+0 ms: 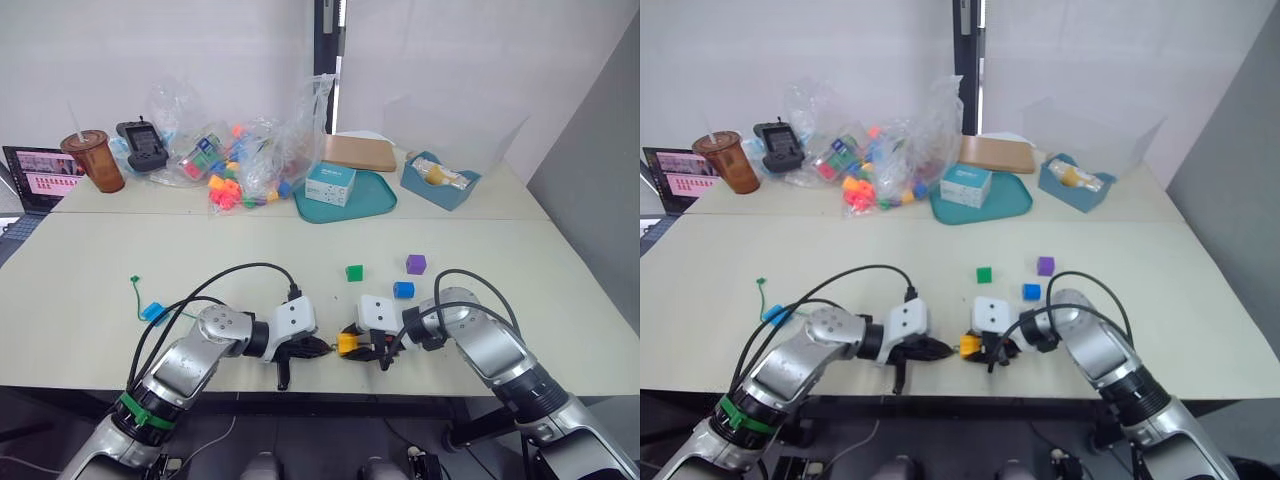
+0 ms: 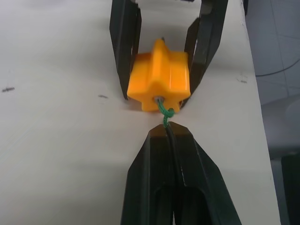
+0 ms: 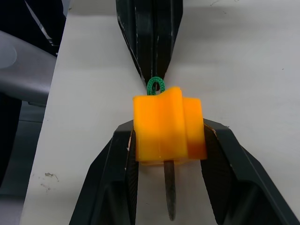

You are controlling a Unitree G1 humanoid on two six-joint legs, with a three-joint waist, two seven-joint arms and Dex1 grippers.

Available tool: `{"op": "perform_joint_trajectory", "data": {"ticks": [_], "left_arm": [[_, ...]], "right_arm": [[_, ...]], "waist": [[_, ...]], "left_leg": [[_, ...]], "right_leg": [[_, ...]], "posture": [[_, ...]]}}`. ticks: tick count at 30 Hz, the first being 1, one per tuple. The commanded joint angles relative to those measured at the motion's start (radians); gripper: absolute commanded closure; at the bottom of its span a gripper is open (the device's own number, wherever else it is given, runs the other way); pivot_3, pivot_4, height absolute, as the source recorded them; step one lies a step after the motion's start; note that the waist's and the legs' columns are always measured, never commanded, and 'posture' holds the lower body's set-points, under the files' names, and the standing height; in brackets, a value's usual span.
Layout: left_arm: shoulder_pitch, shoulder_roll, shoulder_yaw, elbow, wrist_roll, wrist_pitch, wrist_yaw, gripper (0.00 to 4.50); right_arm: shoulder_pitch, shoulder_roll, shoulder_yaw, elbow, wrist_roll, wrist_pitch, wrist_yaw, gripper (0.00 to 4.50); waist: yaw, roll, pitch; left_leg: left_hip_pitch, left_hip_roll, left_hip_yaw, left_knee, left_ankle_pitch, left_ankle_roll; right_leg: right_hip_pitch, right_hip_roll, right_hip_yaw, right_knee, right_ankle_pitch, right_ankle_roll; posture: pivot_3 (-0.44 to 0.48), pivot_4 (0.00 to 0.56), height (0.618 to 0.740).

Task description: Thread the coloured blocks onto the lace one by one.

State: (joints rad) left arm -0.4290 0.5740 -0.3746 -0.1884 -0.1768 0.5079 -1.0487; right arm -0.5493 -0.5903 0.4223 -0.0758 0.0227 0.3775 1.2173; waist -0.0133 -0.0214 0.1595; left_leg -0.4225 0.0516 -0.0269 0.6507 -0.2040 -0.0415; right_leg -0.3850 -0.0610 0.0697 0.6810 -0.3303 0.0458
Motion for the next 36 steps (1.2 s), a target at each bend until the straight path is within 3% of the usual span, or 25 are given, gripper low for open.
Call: {"op": "perform_joint_trajectory", "data": {"ticks": [1, 8, 15, 17, 22, 23, 24, 29, 36], "left_arm": [[-0.018, -0.019, -0.007, 0.015, 0.014, -0.008, 0.016, 4.5], [-0.01, -0.006, 0.019, -0.009, -0.003, 0.021, 0.006, 4.5], [-0.017, 0.017, 0.07, -0.047, -0.075, 0.08, -0.022, 2.38], [-0.019, 0.018, 0.071, -0.052, -0.081, 0.082, -0.025, 1.7], [-0.026, 0.009, 0.058, -0.055, -0.082, 0.087, -0.017, 0.08], [-0.03, 0.003, 0.05, -0.052, -0.078, 0.083, -0.015, 0.0], [-0.035, -0.004, 0.043, -0.047, -0.074, 0.082, -0.011, 0.0], [-0.078, -0.062, -0.017, 0.014, -0.02, 0.045, 0.016, 0.0], [-0.096, -0.108, -0.083, 0.088, 0.04, -0.001, 0.019, 0.0]], "right_arm": [[-0.001, 0.002, 0.015, -0.015, 0.0, 0.004, 0.003, 3.16], [-0.005, 0.008, 0.019, -0.015, -0.006, 0.022, -0.004, 3.16], [-0.003, 0.011, 0.002, -0.03, 0.001, 0.049, -0.024, 3.16], [-0.005, 0.012, -0.01, -0.036, 0.009, 0.061, -0.032, 2.11], [-0.005, -0.004, -0.053, -0.086, 0.058, 0.123, -0.024, 0.45], [-0.003, -0.013, -0.064, -0.1, 0.068, 0.133, -0.023, 0.09], [-0.001, -0.022, -0.074, -0.114, 0.076, 0.141, -0.024, 0.04], [0.041, -0.108, -0.128, -0.172, 0.114, 0.137, -0.005, 0.04], [0.048, -0.147, -0.136, -0.159, 0.111, 0.102, -0.012, 0.04]], "waist": [[0.0, 0.0, 0.0], [-0.002, 0.0, 0.0], [-0.002, 0.0, 0.0], [-0.002, 0.0, 0.0], [-0.001, 0.0, 0.0], [-0.001, 0.0, 0.0], [0.001, 0.0, 0.0], [0.008, 0.0, 0.0], [-0.001, 0.0, 0.0]], "left_leg": [[0.0, 0.0, 0.0, 0.0, 0.0, 0.0], [0.0, 0.0, 0.0, 0.0, 0.0, 0.0], [0.0, 0.0, 0.0, 0.0, 0.0, 0.0], [0.0, 0.0, 0.0, 0.0, 0.0, 0.0], [0.0, 0.0, 0.0, 0.0, 0.0, 0.0], [0.0, 0.0, 0.0, 0.0, 0.0, 0.0], [0.0, 0.0, 0.0, 0.0, 0.0, 0.0], [-0.002, -0.001, 0.0, 0.001, 0.0, 0.0], [-0.001, -0.001, 0.0, 0.001, 0.0, 0.0]], "right_leg": [[0.0, 0.0, 0.0, 0.0, 0.0, 0.0], [0.0, 0.0, 0.0, 0.0, 0.0, 0.0], [0.0, 0.0, 0.0, 0.0, 0.0, 0.0], [0.0, 0.0, 0.0, 0.0, 0.0, 0.0], [0.0, 0.0, 0.0, 0.0, 0.0, 0.0], [0.0, 0.0, 0.0, 0.0, 0.0, 0.0], [0.0, 0.0, 0.0, 0.0, 0.0, 0.0], [0.0, -0.001, 0.0, -0.001, 0.0, 0.0], [0.0, 0.0, 0.0, 0.0, 0.0, 0.0]], "posture": [[0.0, 0.15, 0.74], [0.0, 0.15, 0.74], [0.0, 0.15, 0.74], [0.0, 0.15, 0.74], [0.0, 0.15, 0.74], [0.0, 0.15, 0.74], [0.0, 0.15, 0.74], [0.0, 0.15, 0.74], [0.0, 0.15, 0.74]]}}
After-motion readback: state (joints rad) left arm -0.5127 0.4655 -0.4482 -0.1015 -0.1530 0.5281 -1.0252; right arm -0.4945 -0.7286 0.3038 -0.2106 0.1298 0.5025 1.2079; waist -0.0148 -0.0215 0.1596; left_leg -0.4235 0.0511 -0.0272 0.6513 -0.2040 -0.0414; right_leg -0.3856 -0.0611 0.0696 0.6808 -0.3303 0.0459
